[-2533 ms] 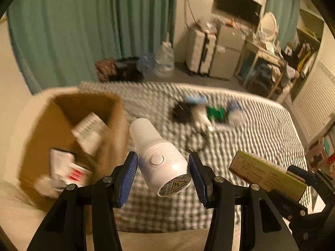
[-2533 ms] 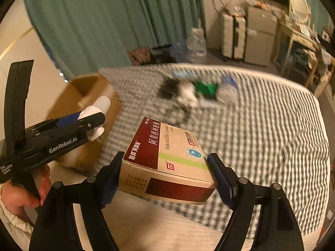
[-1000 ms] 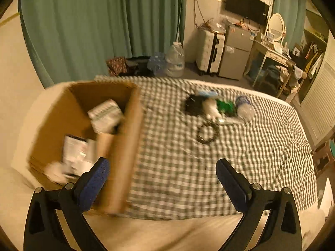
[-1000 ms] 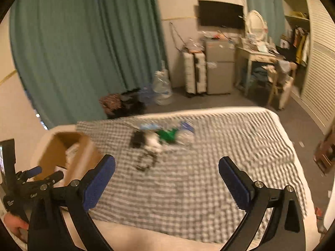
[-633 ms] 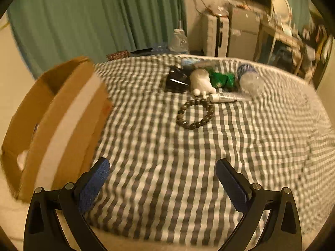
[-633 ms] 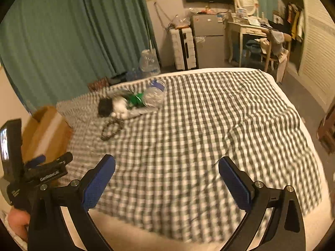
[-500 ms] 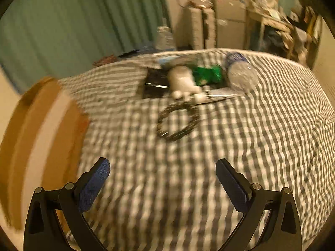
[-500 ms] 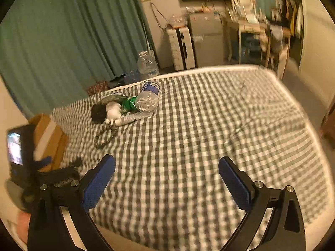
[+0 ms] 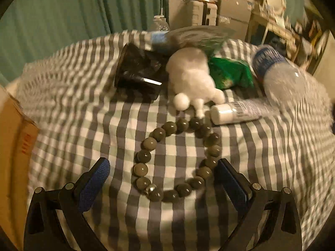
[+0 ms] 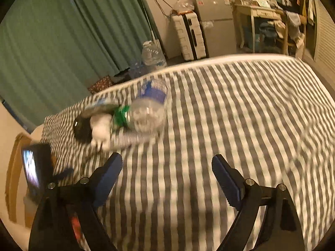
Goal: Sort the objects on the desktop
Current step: 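Grasp the bead bracelet with the left tool while the right tool grasps the water bottle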
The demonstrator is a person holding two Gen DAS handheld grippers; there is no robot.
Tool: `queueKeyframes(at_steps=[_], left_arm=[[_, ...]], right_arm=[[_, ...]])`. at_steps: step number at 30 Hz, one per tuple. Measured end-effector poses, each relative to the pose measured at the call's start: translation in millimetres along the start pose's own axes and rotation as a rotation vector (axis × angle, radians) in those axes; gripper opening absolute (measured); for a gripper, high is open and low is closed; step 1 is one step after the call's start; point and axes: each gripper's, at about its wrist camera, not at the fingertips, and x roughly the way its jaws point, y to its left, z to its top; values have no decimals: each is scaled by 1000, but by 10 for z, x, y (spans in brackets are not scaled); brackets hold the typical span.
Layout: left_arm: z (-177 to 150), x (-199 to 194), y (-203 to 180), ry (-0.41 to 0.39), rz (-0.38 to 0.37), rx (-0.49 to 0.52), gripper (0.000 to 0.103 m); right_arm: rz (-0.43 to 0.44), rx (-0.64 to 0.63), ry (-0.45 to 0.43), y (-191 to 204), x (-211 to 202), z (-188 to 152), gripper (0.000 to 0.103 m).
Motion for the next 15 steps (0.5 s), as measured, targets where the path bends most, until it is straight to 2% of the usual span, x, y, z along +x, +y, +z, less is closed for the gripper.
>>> queueKeyframes(at_steps=[2,4,7,9,10,11,12,13,14,15], left_arm=[[5,-11,56,-21,-5,-16,103],[5,-27,83,-34,24,-20,101],[-12,-47,123,-43,-2,-41,90],[-42,-71,130,-59,-20,-41,76],[-58,-88,123,-67,-24,-38,71],[-67,-105,121,-76,-29,-37,57],[-77,-156,151,-92,-44,-48,38],[-85,-191,202,-103,-72,-71,29],[-95,-211,259,-108,-114,-107,24],[-113,-220,309,-112,-147,-140,24]], right_arm=[[4,-8,1,116,226,154,88],[10,-13,12,212,420,250,88],[-7,4,21,297,664,354,88],[8,20,49,294,808,398,88],[7,28,62,279,870,409,84],[4,31,82,266,918,414,66],[16,42,118,243,954,411,64],[22,51,122,226,920,402,63],[27,47,126,217,866,391,63],[23,32,125,219,792,364,63]])
